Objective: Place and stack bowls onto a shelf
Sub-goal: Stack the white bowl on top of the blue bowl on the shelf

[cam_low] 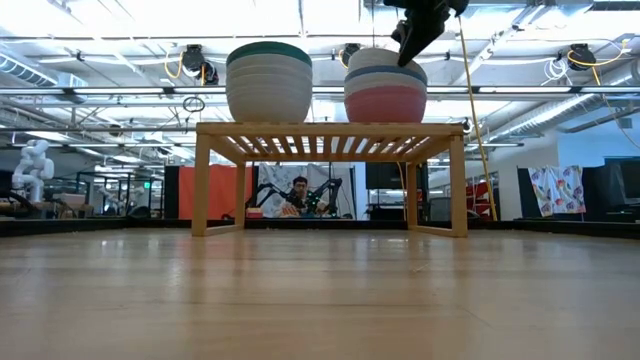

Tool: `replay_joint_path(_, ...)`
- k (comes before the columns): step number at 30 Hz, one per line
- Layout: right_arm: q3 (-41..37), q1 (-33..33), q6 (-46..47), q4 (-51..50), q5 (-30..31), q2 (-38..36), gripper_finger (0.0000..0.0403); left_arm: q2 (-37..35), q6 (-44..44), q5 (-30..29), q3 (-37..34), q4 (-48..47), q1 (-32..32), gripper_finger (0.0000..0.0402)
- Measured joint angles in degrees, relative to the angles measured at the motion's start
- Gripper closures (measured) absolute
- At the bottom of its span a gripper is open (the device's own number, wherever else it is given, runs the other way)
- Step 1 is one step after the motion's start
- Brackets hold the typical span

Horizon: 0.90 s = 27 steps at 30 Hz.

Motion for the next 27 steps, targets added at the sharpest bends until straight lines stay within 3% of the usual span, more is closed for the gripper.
replay_joint_path(14,-0.09,0.34,-2.26,1.47,0.5,-3.09,0.0288,0.0,-0.08,0.02,0.0,-0.06,-0.02,0.0346)
replay_joint_path(21,-0.07,0.85,-3.21,12.06,0.45,-7.64,0.0278,0.0,-0.08,0.02,0.0,-0.17,-0.02,0.0346)
replay_joint_path(27,-0.07,0.87,0.39,25.52,1.43,-7.07,0.0291,0.0,-0.08,0.02,0.0,-0.21,-0.02,0.0346)
